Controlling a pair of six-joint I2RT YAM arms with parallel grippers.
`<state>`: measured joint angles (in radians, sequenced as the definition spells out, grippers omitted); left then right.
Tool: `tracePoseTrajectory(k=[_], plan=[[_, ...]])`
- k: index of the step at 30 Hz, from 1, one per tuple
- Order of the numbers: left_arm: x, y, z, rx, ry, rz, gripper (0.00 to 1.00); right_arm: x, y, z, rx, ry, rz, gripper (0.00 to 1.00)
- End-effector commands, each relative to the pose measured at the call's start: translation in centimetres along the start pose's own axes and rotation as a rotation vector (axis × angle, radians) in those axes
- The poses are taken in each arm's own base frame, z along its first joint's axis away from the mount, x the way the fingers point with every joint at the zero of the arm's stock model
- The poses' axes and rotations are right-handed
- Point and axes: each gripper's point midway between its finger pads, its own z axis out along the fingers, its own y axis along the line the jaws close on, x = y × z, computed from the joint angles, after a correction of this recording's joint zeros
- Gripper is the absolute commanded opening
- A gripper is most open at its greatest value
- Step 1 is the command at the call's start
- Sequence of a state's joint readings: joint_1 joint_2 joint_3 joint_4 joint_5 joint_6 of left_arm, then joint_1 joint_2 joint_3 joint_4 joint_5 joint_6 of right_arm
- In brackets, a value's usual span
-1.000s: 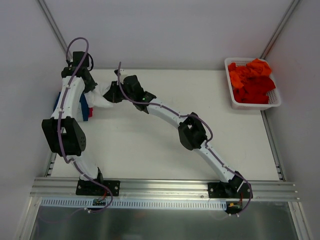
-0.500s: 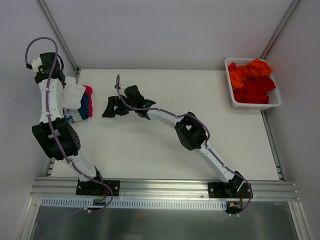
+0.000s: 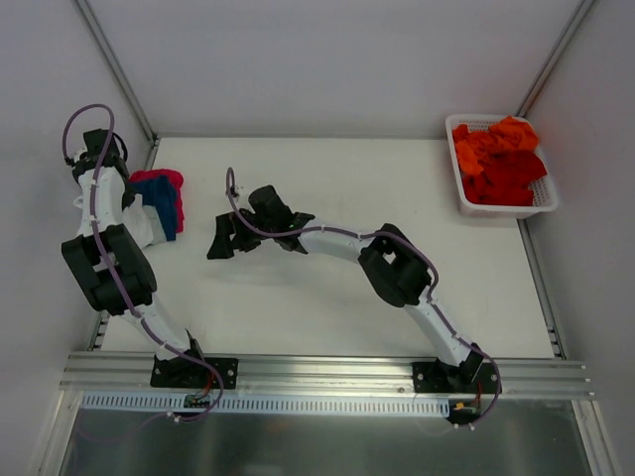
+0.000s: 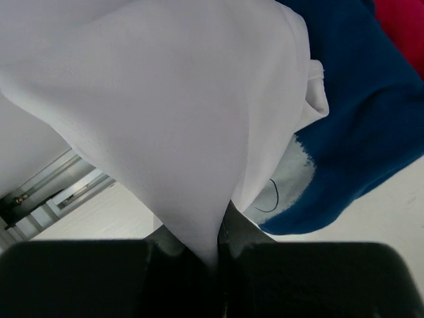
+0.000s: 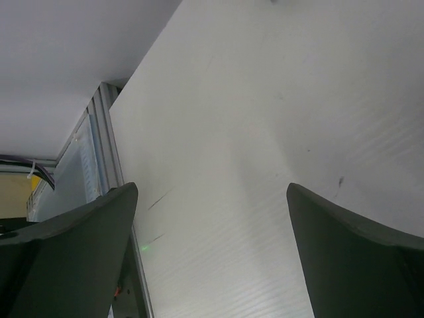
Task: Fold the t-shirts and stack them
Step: Neatly place the folded tshirt to the corner
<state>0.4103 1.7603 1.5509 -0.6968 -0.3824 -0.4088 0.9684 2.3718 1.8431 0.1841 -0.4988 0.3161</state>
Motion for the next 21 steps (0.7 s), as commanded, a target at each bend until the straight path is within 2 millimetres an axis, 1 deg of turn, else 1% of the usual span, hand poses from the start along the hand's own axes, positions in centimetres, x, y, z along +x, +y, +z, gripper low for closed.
tracePoseTrajectory(k=[1, 3, 4, 7, 8, 9, 10, 11, 12, 13, 14, 16, 17, 19, 21], plan=[[-0.5, -2.5, -2.4, 0.119, -0.018, 0.011, 0.00, -3.0, 4.0, -1.6, -0.052, -0.088, -0.098, 0.99], [-1.3, -3.5, -3.7, 0.141, -0.057, 0.026, 0.00, -2.6, 3.9, -1.4, -0.052, -0.078, -0.094, 0.99], [-1.7, -4.7, -4.9, 0.169, -0.081, 0.049, 0.00, -2.2, 3.8, -1.4, -0.046, -0.072, -0.091, 1.00], [-2.5, -6.5, -6.9, 0.210, -0.120, 0.071, 0.00, -1.6, 3.4, -1.4, -0.036, -0.068, -0.091, 0.99], [-3.5, -7.9, -8.1, 0.245, -0.145, 0.076, 0.00, -1.2, 3.0, -1.6, -0.028, -0.062, -0.086, 1.00], [-3.9, -8.4, -8.7, 0.258, -0.150, 0.077, 0.00, -1.1, 3.0, -1.7, -0.028, -0.065, -0.087, 1.00], [-4.0, -9.1, -8.6, 0.256, -0.143, 0.087, 0.00, -0.9, 2.9, -1.8, -0.023, -0.064, -0.089, 0.99], [-4.9, -10.2, -10.4, 0.285, -0.168, 0.093, 0.00, -0.5, 2.7, -2.0, -0.013, -0.057, -0.092, 1.00], [-5.3, -10.7, -11.0, 0.294, -0.175, 0.098, 0.00, -0.5, 2.6, -2.2, -0.007, -0.059, -0.099, 1.00], [-5.2, -11.4, -11.0, 0.296, -0.170, 0.108, 0.00, -0.4, 2.5, -2.3, -0.002, -0.057, -0.103, 1.00], [-6.0, -12.0, -12.4, 0.310, -0.199, 0.107, 0.00, -0.1, 2.3, -2.4, 0.003, -0.053, -0.104, 0.99], [-6.7, -12.5, -12.9, 0.308, -0.219, 0.118, 0.00, -0.2, 2.4, -2.7, 0.009, -0.049, -0.115, 0.99], [-7.2, -12.7, -12.8, 0.294, -0.230, 0.125, 0.00, 0.0, 2.3, -2.7, 0.012, -0.045, -0.118, 1.00], [-6.9, -12.2, -12.0, 0.257, -0.215, 0.145, 0.00, 0.1, 2.1, -2.9, 0.022, -0.046, -0.122, 0.99], [-6.0, -11.5, -10.7, 0.230, -0.181, 0.151, 0.00, 0.1, 2.0, -2.7, 0.023, -0.047, -0.121, 1.00]])
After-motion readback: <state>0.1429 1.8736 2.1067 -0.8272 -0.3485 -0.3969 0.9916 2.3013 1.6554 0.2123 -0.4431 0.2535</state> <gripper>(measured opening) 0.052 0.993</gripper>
